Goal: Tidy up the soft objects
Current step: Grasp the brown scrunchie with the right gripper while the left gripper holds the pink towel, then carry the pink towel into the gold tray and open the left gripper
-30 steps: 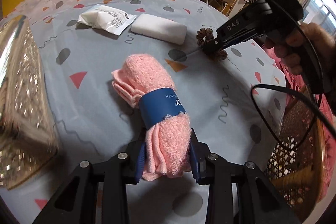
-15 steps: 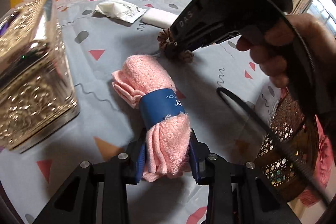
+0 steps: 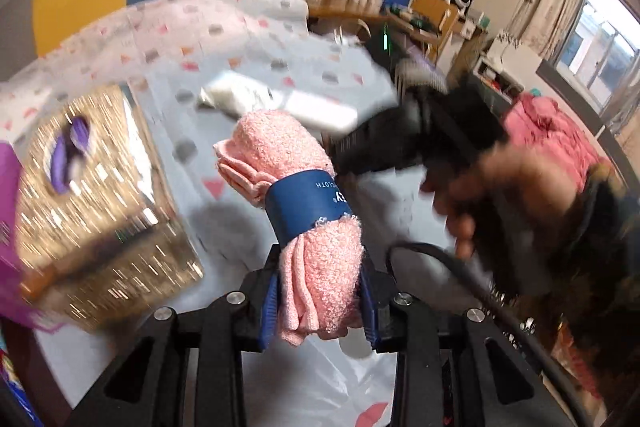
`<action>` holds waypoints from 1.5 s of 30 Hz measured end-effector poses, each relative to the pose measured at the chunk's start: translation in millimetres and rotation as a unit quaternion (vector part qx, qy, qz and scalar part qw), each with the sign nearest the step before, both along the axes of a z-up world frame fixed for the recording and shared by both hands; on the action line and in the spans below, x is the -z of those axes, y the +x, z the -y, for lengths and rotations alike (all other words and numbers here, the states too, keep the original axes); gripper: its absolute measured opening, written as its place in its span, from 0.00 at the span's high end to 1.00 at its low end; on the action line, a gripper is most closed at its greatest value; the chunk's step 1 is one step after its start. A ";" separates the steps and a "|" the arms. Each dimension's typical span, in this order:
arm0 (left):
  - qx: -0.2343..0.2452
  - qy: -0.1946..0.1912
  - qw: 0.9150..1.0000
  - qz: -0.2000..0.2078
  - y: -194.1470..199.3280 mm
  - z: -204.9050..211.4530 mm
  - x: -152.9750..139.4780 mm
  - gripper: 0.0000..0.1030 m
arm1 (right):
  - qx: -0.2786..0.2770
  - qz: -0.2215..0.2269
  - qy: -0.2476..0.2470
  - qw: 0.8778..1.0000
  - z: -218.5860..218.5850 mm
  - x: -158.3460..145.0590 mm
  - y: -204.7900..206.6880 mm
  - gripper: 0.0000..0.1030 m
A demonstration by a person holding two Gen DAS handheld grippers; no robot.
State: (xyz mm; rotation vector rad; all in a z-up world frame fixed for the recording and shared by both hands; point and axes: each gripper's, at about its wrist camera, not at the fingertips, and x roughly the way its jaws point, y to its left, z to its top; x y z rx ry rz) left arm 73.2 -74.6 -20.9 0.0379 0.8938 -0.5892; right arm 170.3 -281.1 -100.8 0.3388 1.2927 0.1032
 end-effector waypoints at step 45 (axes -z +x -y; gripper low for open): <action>-0.465 -0.018 0.884 -0.037 -17.1 -401.4 31.8 0.59 | -0.094 0.056 -0.150 0.983 -69.3 -0.4 5.6 0.83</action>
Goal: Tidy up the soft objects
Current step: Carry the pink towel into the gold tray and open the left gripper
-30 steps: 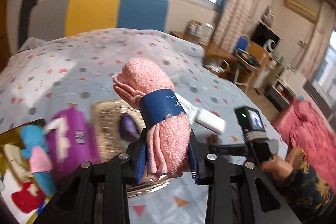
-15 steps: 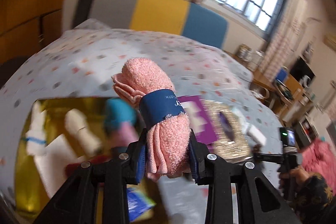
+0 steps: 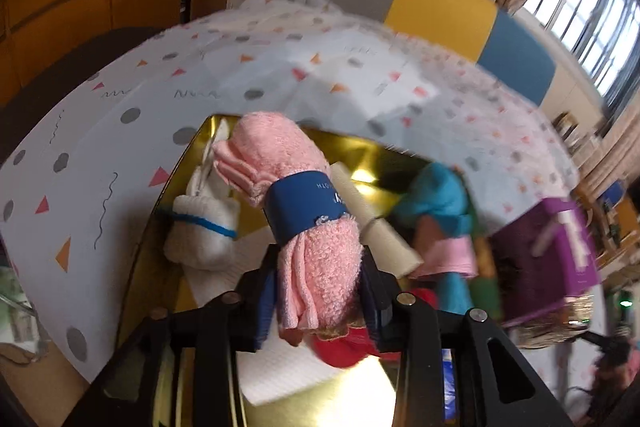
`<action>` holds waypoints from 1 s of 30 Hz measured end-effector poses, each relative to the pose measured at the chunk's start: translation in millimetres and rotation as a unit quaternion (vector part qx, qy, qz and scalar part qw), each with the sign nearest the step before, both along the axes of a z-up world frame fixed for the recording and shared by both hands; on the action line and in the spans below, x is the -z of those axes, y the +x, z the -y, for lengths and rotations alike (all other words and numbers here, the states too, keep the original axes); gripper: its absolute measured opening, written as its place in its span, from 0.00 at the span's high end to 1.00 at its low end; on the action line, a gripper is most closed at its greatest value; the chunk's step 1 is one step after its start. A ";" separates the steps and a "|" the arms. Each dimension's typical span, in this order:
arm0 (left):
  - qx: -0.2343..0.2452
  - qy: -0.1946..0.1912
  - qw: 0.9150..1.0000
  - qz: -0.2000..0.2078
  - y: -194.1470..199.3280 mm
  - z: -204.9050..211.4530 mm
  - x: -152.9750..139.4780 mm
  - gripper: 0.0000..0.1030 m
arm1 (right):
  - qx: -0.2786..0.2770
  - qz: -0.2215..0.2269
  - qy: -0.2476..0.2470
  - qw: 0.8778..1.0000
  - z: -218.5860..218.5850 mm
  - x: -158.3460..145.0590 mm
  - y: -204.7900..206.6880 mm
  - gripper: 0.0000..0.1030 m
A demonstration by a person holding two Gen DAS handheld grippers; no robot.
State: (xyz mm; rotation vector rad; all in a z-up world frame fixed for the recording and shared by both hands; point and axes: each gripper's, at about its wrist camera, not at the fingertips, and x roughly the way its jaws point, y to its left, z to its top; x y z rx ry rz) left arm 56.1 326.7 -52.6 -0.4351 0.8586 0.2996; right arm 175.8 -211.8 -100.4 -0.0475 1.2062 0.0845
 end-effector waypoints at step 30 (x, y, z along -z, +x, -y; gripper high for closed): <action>0.033 0.086 0.993 0.079 -59.4 89.3 -45.3 0.28 | -0.004 0.002 -0.013 1.000 -4.5 1.8 -0.9 0.83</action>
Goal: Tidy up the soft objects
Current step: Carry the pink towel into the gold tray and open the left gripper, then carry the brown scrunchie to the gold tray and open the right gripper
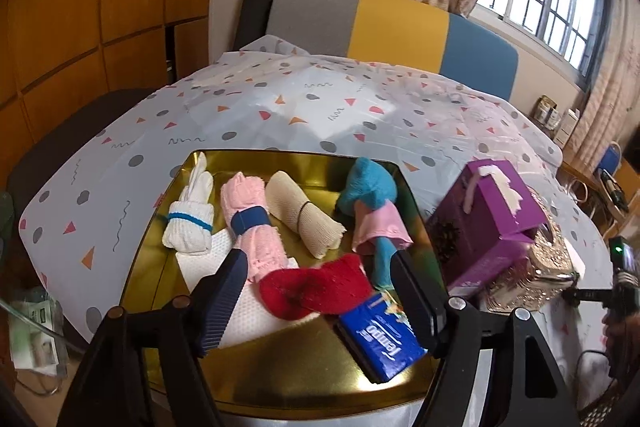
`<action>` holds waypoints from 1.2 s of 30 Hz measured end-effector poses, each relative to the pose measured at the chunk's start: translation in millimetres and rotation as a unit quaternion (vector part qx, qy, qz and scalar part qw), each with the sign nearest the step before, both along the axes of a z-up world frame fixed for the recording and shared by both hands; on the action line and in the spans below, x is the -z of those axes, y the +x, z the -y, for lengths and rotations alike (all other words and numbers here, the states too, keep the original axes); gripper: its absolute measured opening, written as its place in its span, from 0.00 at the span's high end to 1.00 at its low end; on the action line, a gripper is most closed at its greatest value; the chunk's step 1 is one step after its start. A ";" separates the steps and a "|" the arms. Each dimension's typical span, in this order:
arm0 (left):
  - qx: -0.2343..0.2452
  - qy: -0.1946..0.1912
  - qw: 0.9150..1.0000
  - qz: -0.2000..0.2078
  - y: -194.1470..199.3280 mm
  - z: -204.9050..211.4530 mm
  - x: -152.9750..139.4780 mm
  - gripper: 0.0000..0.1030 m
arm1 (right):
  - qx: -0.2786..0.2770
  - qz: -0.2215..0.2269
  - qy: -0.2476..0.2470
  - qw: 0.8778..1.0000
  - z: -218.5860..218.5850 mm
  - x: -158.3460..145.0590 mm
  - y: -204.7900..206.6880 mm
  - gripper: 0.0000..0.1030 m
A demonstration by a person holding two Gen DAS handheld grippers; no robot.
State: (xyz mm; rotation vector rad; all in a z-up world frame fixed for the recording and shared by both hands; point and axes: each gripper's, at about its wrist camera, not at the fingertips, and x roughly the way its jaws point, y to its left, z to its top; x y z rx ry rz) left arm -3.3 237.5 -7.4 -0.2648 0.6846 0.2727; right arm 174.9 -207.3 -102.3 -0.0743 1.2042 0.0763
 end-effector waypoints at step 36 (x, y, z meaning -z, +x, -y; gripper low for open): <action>-0.021 -0.025 0.999 -0.001 -15.0 -19.9 13.1 0.27 | -0.172 0.183 0.220 0.943 -157.4 -164.4 -61.3 0.86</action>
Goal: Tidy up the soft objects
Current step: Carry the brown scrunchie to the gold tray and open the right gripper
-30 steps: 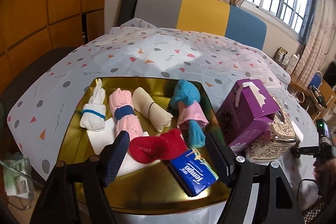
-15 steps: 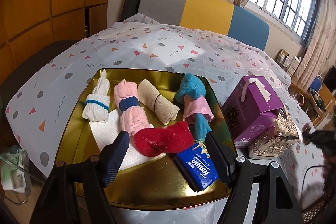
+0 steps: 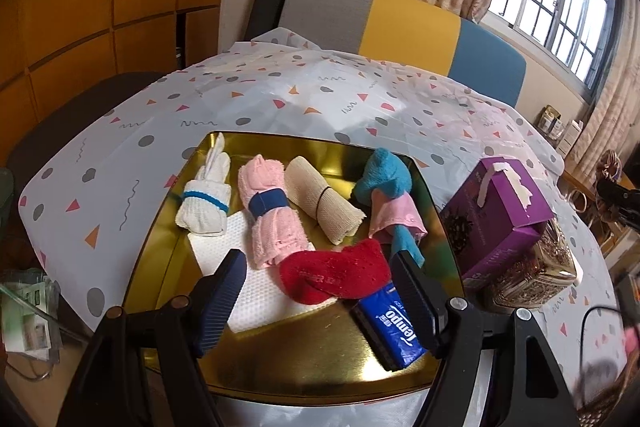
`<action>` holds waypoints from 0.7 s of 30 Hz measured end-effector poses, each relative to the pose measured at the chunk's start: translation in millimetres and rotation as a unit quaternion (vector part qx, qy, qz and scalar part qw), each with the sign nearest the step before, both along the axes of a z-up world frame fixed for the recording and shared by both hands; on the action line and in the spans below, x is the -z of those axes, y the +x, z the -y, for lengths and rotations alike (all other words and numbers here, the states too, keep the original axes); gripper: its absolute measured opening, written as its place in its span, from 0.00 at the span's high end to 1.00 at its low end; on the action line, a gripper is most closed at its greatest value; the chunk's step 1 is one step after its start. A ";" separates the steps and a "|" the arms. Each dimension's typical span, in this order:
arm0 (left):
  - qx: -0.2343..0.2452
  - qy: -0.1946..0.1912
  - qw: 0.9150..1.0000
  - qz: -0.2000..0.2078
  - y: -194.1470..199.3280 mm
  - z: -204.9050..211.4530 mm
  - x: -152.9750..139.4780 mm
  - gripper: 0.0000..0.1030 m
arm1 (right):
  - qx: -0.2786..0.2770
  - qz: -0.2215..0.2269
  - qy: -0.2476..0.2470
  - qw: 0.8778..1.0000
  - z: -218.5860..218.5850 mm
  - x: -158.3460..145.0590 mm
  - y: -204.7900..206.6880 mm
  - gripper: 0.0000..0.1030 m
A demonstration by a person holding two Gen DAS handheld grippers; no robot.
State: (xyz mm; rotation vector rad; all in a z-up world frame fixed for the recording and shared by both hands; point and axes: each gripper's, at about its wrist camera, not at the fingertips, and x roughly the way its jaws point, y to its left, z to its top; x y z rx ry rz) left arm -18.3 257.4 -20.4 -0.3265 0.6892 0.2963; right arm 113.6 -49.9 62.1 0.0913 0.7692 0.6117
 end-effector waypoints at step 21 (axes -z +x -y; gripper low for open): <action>-0.058 0.015 0.998 0.018 -20.5 -42.6 -13.3 0.26 | -0.243 -0.102 -0.063 0.963 -198.2 108.5 -71.2 0.82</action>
